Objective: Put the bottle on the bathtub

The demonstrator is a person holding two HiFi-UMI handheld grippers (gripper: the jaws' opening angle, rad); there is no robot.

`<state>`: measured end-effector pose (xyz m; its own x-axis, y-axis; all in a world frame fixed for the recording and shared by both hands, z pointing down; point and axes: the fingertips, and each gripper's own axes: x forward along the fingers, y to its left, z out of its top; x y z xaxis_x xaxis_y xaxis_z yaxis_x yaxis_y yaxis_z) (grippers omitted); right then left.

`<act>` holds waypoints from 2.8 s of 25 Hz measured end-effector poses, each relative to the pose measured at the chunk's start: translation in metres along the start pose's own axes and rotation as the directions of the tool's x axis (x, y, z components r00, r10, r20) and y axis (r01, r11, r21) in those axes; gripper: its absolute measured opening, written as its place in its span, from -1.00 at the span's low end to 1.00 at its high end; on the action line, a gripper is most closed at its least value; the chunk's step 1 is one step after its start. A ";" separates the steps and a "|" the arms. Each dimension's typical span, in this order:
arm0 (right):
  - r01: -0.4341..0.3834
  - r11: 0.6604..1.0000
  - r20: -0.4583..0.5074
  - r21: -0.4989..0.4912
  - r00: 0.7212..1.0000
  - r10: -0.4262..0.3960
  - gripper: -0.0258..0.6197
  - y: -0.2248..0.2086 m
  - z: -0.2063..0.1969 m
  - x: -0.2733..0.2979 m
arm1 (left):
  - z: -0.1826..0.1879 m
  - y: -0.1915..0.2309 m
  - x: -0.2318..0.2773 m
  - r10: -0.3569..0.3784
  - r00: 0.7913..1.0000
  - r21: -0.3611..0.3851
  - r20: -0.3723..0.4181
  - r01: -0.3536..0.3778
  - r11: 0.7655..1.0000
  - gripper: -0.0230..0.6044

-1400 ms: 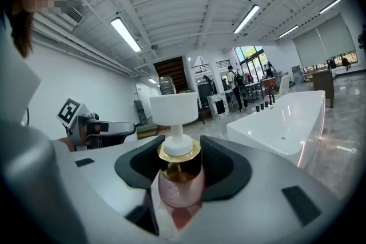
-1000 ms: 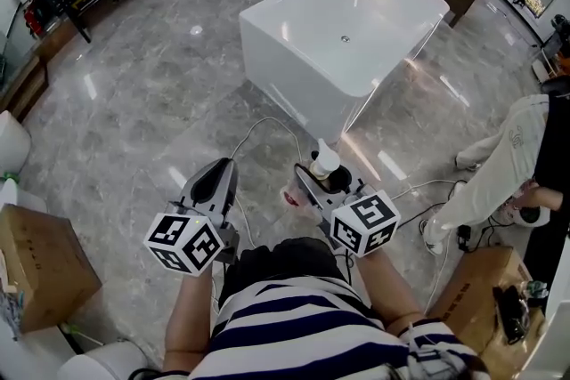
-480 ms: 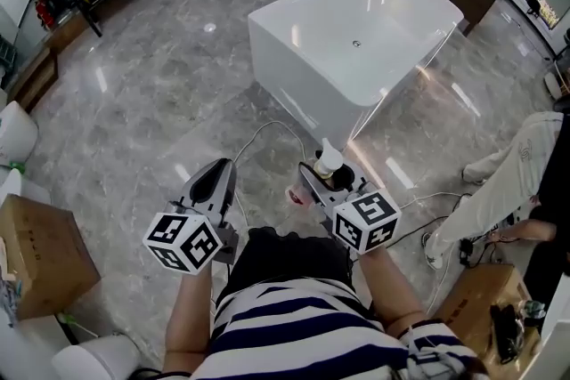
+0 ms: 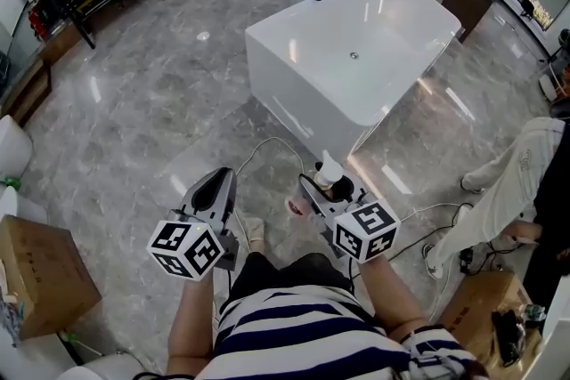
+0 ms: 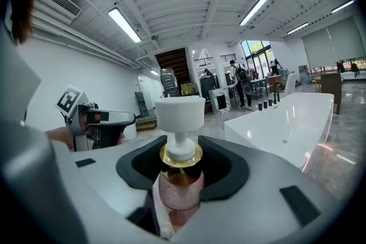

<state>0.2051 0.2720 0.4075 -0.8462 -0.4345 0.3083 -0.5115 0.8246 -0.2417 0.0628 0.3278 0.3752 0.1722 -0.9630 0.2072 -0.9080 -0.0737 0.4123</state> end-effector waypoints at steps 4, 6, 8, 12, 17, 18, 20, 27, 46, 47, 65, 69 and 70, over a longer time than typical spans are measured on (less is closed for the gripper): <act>0.014 1.000 -0.009 0.012 1.000 -0.014 -0.35 -0.007 0.009 0.023 | 0.012 0.023 0.021 -0.018 1.000 -0.007 -0.016 0.018 1.000 -0.80; 0.021 1.000 -0.008 0.023 1.000 -0.021 -0.35 -0.010 0.016 0.036 | 0.020 0.037 0.031 -0.025 0.999 -0.012 -0.020 0.025 1.000 -0.80; 0.032 0.999 -0.007 0.025 0.999 -0.032 -0.35 -0.014 0.021 0.050 | 0.027 0.049 0.041 -0.035 0.999 -0.013 -0.024 0.035 0.999 -0.80; 0.050 0.998 -0.011 0.026 0.999 -0.049 -0.35 -0.022 0.031 0.084 | 0.041 0.074 0.058 -0.048 0.998 -0.002 -0.035 0.048 0.999 -0.80; 0.058 0.997 0.004 0.044 0.998 -0.058 -0.35 -0.024 0.050 0.123 | 0.060 0.108 0.077 -0.050 0.997 0.004 -0.054 0.051 0.999 -0.80; 0.061 0.997 0.008 0.052 0.998 -0.062 -0.35 -0.024 0.054 0.130 | 0.063 0.114 0.080 -0.055 0.997 0.006 -0.061 0.056 0.998 -0.80; 0.071 0.995 0.013 0.070 0.997 -0.072 -0.35 -0.026 0.058 0.142 | 0.066 0.125 0.087 -0.064 0.995 0.004 -0.076 0.064 0.998 -0.80; 0.105 0.993 -0.001 0.054 0.994 -0.105 -0.35 -0.041 0.077 0.168 | 0.076 0.148 0.117 -0.089 0.992 -0.017 -0.092 0.088 0.996 -0.81; 0.078 0.996 -0.016 0.051 0.997 -0.078 -0.35 -0.115 0.109 0.232 | 0.102 0.181 0.208 -0.044 0.996 0.002 -0.083 0.044 0.999 -0.81; 0.074 0.996 -0.020 0.050 0.997 -0.073 -0.35 -0.121 0.110 0.236 | 0.103 0.182 0.215 -0.037 0.996 -0.001 -0.084 0.037 0.999 -0.81; -0.036 0.999 -0.046 0.019 0.998 0.037 -0.35 -0.221 0.136 0.293 | 0.112 0.176 0.337 0.037 0.994 0.017 -0.102 -0.036 0.999 -0.81; -0.031 0.999 -0.059 0.039 0.998 0.033 -0.35 -0.235 0.133 0.301 | 0.111 0.178 0.350 0.044 0.992 0.016 -0.117 -0.043 0.999 -0.81; -0.032 0.999 -0.061 0.041 0.998 0.034 -0.35 -0.238 0.134 0.304 | 0.113 0.179 0.353 0.044 0.992 0.015 -0.116 -0.043 0.999 -0.81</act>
<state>0.0499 -0.1046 0.4353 -0.8524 -0.3832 0.3558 -0.4902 0.8223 -0.2889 -0.0821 -0.0546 0.4218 0.1751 -0.9287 0.3270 -0.9203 -0.0365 0.3894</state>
